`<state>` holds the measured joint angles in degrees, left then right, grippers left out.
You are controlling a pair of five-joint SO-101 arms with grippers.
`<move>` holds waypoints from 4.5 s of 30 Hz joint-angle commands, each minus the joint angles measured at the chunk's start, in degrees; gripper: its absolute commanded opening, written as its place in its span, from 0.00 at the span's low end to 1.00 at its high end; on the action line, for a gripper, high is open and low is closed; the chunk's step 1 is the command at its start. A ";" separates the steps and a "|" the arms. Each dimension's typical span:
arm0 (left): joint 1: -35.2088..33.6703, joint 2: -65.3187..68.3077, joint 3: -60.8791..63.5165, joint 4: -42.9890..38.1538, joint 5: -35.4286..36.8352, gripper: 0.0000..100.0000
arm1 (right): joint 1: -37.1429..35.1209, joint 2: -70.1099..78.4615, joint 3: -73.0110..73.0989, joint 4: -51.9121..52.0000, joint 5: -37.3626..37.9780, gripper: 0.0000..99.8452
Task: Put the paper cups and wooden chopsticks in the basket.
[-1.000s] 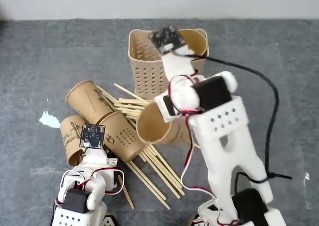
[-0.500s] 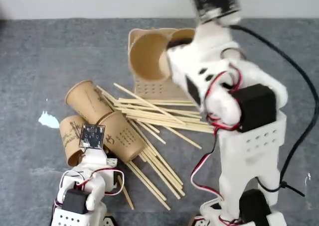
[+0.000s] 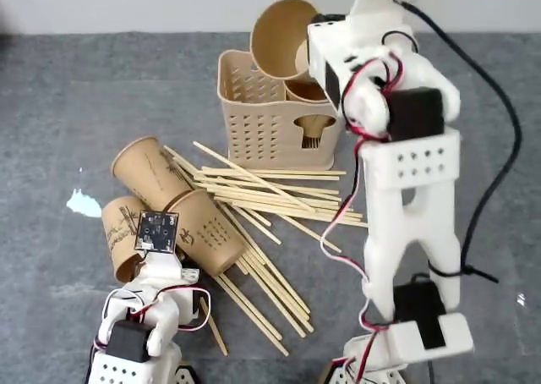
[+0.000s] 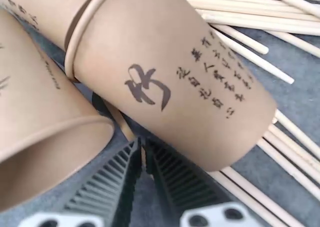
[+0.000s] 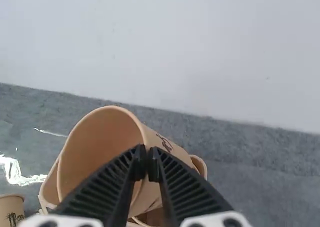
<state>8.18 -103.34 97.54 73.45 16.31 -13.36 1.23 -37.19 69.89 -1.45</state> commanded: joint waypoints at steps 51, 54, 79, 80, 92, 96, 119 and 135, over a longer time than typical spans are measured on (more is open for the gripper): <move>-0.26 -0.97 -1.10 -1.23 0.00 0.01 | -21.05 -19.82 20.48 32.75 -4.66 0.22; -0.26 -0.97 -1.10 -1.23 0.00 0.01 | -22.11 -24.22 27.96 32.13 -4.84 0.23; -33.32 -1.05 -1.10 -1.23 0.00 0.01 | -29.14 -25.36 50.37 1.01 -12.75 0.22; -33.85 -1.05 -1.10 -1.23 0.00 0.01 | -29.49 -24.22 50.29 -0.57 -14.15 0.22; -34.11 -1.05 -1.10 -1.23 0.00 0.01 | -32.66 1.89 28.84 -0.57 -17.67 0.22; -34.11 -1.05 -1.10 -1.23 0.00 0.01 | -34.95 7.96 23.30 -1.01 -17.76 0.22; -34.11 -1.05 -1.10 -1.23 0.00 0.01 | -31.87 21.14 6.77 23.87 -14.95 0.09; -34.11 -1.05 -1.10 -1.23 0.00 0.01 | -32.31 23.52 2.46 31.52 -15.74 0.09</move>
<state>-25.58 -103.34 97.54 73.45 16.31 -46.07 24.18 -31.65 100.22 -15.78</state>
